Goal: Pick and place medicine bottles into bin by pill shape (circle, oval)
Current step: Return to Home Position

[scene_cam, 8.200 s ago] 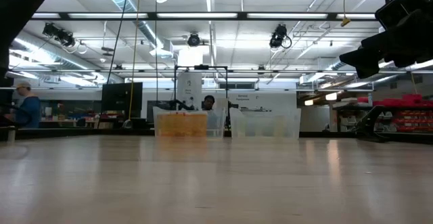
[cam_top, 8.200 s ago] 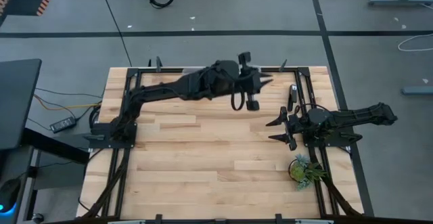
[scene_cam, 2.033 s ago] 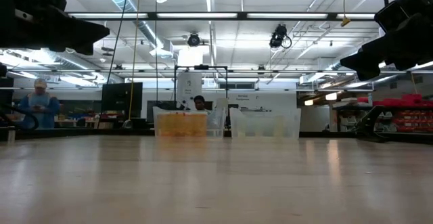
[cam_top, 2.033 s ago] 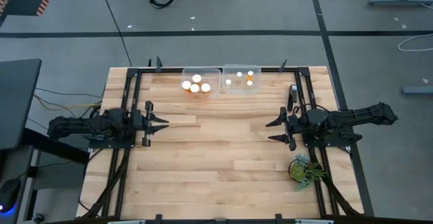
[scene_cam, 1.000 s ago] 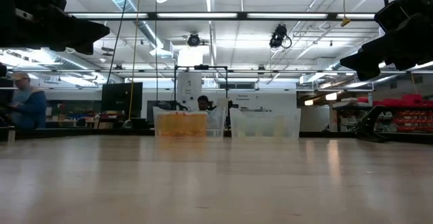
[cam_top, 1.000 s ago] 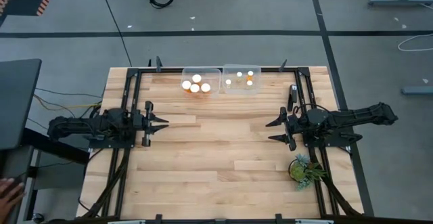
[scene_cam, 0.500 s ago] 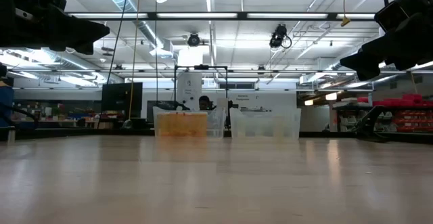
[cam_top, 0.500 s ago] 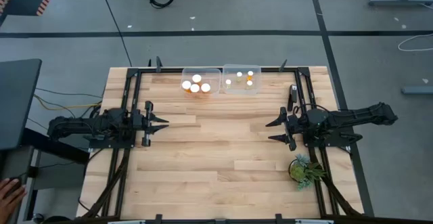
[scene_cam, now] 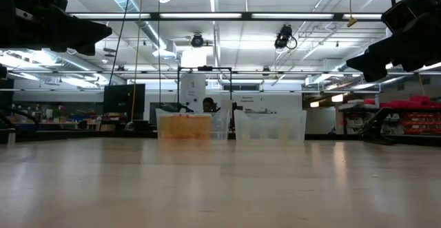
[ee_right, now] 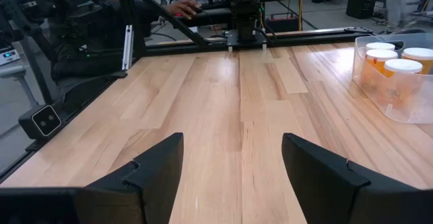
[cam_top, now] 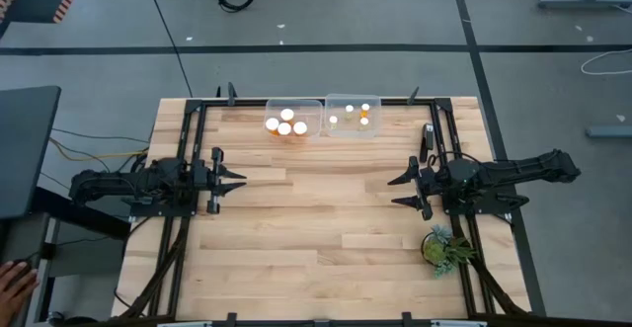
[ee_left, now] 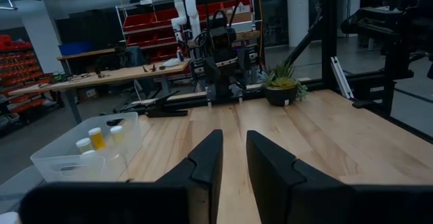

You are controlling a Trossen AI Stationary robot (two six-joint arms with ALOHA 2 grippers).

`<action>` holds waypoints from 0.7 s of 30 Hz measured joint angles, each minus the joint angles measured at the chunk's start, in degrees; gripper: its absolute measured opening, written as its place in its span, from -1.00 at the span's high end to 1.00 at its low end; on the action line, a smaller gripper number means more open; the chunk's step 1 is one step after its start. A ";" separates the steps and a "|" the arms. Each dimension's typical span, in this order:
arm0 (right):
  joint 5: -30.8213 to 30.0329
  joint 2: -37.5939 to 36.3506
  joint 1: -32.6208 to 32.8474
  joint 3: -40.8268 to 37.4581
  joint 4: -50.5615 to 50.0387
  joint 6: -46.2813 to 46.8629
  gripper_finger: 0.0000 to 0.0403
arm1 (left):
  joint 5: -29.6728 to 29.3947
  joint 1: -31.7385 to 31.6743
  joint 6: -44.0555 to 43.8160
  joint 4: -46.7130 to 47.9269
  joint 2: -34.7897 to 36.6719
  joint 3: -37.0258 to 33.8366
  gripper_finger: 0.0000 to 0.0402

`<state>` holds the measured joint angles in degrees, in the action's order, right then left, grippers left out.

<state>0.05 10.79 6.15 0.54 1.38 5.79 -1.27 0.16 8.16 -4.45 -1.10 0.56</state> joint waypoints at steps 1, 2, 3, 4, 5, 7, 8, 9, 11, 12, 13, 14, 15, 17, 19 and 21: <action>0.00 0.01 0.01 0.00 -0.01 0.01 -0.28 | 0.01 0.00 0.00 0.01 0.00 0.00 0.63; 0.01 0.00 0.01 0.00 0.00 -0.01 -0.28 | 0.01 0.00 -0.02 0.00 0.00 0.00 0.64; 0.01 0.01 0.01 0.00 -0.01 0.01 -0.28 | 0.01 0.00 -0.02 0.01 0.00 0.00 0.64; 0.02 0.01 0.02 0.00 0.01 -0.01 -0.28 | 0.02 0.00 -0.02 0.00 0.00 0.00 0.64; 0.00 0.00 0.01 0.00 0.01 0.01 -0.28 | 0.00 0.00 -0.02 0.00 0.00 0.00 0.64; 0.00 0.00 0.00 0.00 -0.01 -0.01 -0.28 | 0.00 0.00 -0.02 0.00 0.00 0.02 0.63; 0.00 0.02 0.02 0.00 -0.01 -0.01 -0.28 | 0.00 0.00 0.00 0.02 0.00 0.02 0.63; 0.00 0.02 0.01 0.00 -0.01 0.00 -0.28 | 0.00 0.00 -0.02 0.00 0.00 0.02 0.62; 0.02 0.00 0.00 0.00 -0.01 0.01 -0.28 | 0.02 0.00 0.00 0.01 -0.01 0.02 0.61; 0.00 0.00 0.00 0.00 0.01 -0.01 -0.28 | 0.02 0.01 0.00 0.02 0.00 0.02 0.60; 0.00 0.01 0.02 0.00 0.00 0.00 -0.28 | 0.02 0.00 -0.02 0.00 -0.01 0.02 0.60; 0.02 0.00 0.02 0.00 -0.01 0.01 -0.28 | 0.01 0.02 -0.01 0.02 0.00 0.02 0.59; 0.00 0.00 0.00 0.00 0.00 0.00 -0.28 | 0.02 0.00 0.00 0.02 0.00 0.02 0.59; 0.00 0.00 0.01 0.00 0.00 0.00 -0.28 | 0.02 0.01 -0.02 0.00 0.00 0.02 0.59; 0.00 0.00 0.00 0.00 -0.01 -0.01 -0.28 | 0.02 0.00 0.00 0.01 0.00 0.02 0.60; 0.00 0.00 0.02 0.00 -0.01 0.01 -0.28 | 0.01 0.00 -0.02 0.00 0.00 0.02 0.62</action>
<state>0.06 10.79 6.17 0.54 1.37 5.80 -1.26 0.17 8.14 -4.45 -1.11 0.58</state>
